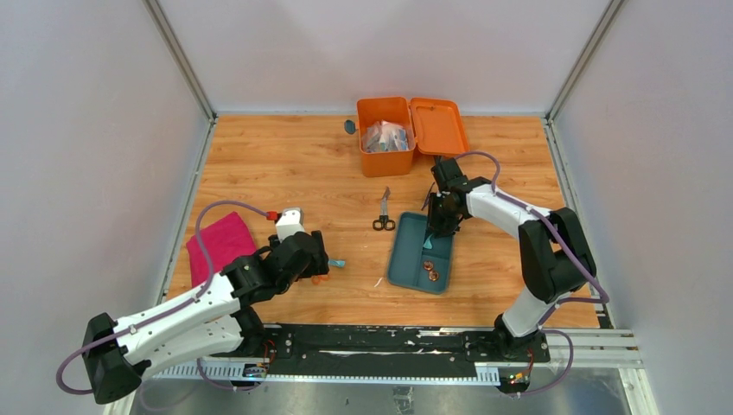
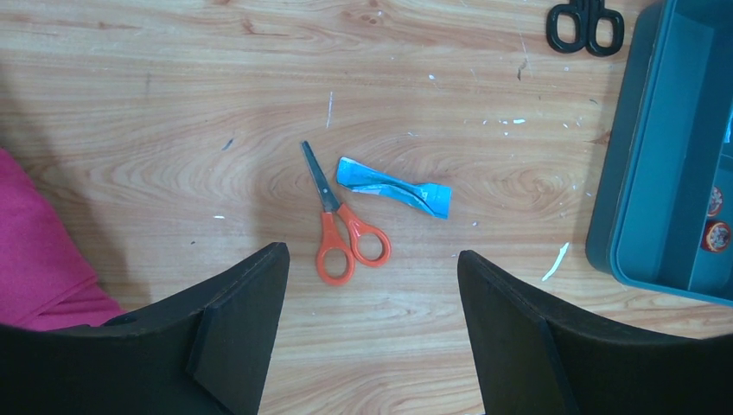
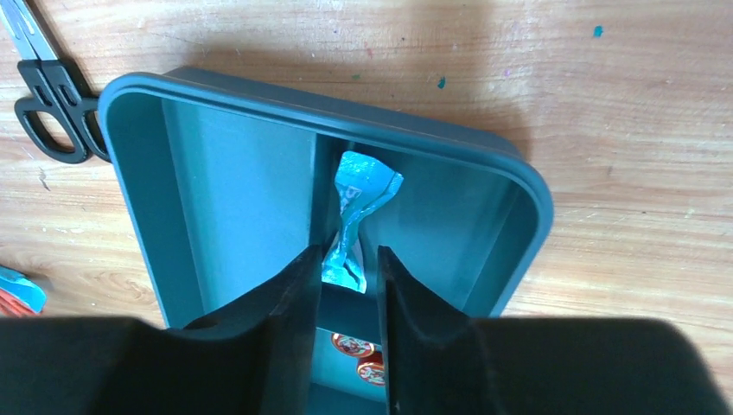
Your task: Organize the medicine kit
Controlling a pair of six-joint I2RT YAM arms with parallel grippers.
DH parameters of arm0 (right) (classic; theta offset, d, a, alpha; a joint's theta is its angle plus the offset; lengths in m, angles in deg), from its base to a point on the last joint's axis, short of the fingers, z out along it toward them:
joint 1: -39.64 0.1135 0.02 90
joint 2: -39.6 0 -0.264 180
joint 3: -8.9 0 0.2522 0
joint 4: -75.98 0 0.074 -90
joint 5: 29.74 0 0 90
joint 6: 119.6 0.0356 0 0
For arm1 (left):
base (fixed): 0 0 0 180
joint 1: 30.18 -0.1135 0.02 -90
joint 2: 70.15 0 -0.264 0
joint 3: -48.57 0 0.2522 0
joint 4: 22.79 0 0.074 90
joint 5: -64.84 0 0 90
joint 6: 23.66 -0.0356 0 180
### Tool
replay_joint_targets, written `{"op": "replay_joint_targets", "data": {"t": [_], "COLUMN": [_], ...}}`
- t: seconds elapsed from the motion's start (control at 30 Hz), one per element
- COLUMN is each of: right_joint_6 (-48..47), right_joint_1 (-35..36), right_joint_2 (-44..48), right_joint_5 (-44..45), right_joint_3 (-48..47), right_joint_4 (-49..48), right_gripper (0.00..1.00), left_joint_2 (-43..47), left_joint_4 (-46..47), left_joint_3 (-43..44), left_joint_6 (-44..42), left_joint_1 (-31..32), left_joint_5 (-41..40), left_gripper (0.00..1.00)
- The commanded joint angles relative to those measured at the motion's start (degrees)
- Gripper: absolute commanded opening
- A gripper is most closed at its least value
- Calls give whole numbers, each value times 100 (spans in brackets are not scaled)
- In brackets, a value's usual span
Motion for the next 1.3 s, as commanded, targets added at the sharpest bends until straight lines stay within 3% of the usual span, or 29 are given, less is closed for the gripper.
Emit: {"op": "replay_joint_targets", "data": {"t": [0.0, 0.37, 0.63, 0.77, 1.0, 1.27], "right_joint_6": [108, -103, -1015, -1202, -1715, -2214], "right_joint_1": [80, 98, 620, 1361, 2721, 3161], "right_joint_2": [108, 1529, 2056, 1491, -312, -2266], "right_joint_5": [86, 553, -257, -243, -248, -549], "right_joint_3": [-159, 68, 179, -275, -1817, -3552], "right_joint_4": [97, 434, -6, -189, -191, 145], "right_gripper": [37, 36, 36, 39, 43, 49], "left_joint_2": [-45, -612, -634, 3, 767, 1471], "left_joint_4": [-87, 198, -152, -809, -1687, -1845], "left_joint_3": [-25, -9, 384, 914, 1831, 2233], "left_joint_6": [105, 28, -6, -235, -783, -1110], "left_joint_1": [-17, -17, -17, -19, -26, -32], "left_joint_5": [-251, -52, -289, -844, -1415, -1357], "left_gripper": [77, 75, 72, 73, 73, 73]}}
